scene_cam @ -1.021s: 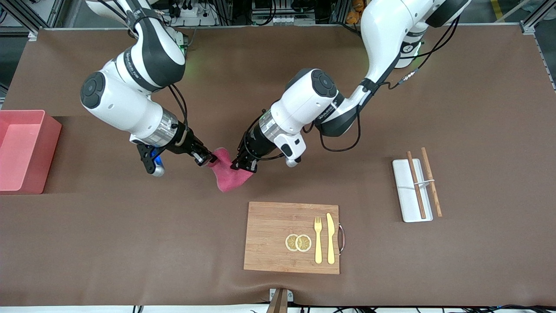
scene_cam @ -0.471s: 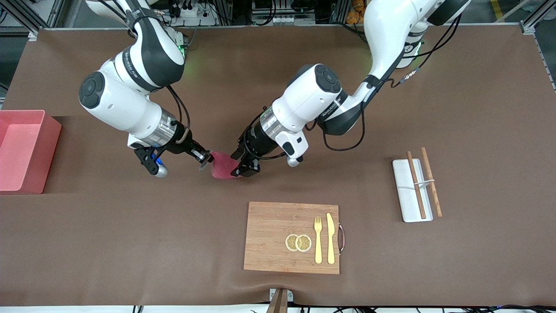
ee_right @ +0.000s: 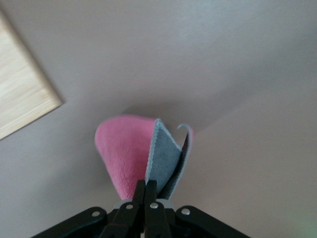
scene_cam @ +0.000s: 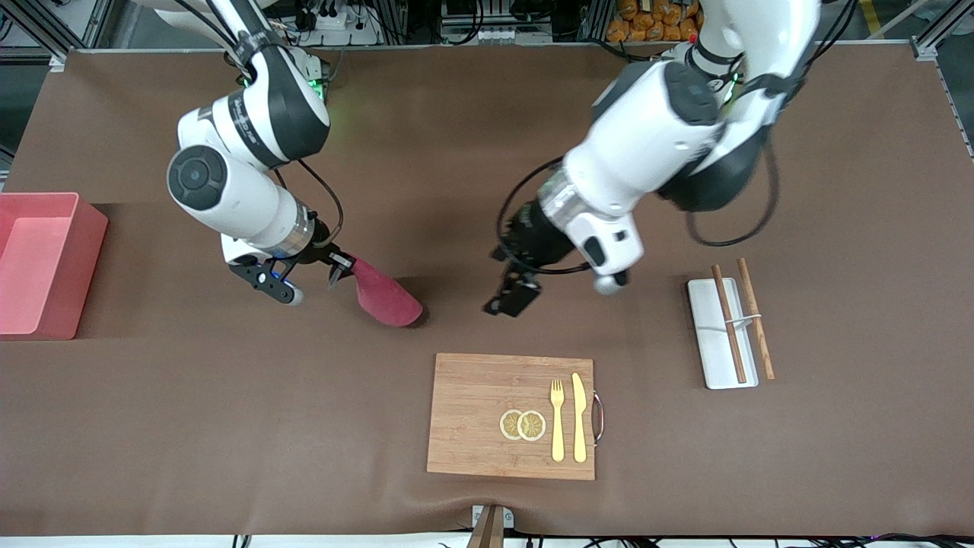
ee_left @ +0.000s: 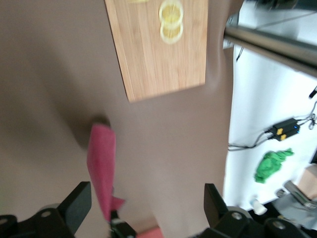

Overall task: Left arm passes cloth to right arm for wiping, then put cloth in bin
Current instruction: 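Release the cloth with the left gripper while the right gripper pulls away, then carry the cloth with the right gripper over the pink bin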

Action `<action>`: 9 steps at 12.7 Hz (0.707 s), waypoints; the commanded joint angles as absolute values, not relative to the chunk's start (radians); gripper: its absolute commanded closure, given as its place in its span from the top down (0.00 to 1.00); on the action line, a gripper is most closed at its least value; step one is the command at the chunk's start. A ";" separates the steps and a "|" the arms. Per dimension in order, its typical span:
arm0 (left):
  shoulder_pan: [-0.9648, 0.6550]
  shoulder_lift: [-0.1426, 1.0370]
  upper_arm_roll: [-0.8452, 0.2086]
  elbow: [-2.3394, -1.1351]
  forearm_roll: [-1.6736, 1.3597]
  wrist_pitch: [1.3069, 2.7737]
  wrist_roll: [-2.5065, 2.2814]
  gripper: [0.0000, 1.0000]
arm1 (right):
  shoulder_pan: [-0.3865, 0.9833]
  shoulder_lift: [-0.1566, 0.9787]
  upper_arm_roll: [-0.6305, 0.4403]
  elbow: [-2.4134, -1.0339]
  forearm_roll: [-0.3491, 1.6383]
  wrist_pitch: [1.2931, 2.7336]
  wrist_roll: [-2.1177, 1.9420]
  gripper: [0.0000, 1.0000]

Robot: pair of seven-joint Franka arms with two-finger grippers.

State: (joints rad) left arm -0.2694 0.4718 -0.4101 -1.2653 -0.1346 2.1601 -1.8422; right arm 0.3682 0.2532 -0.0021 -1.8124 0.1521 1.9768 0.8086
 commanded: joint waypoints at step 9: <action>0.069 0.301 -0.405 -1.315 -0.001 1.679 -0.952 1.00 | -0.326 0.423 0.002 -1.753 -0.084 1.963 -0.032 0.00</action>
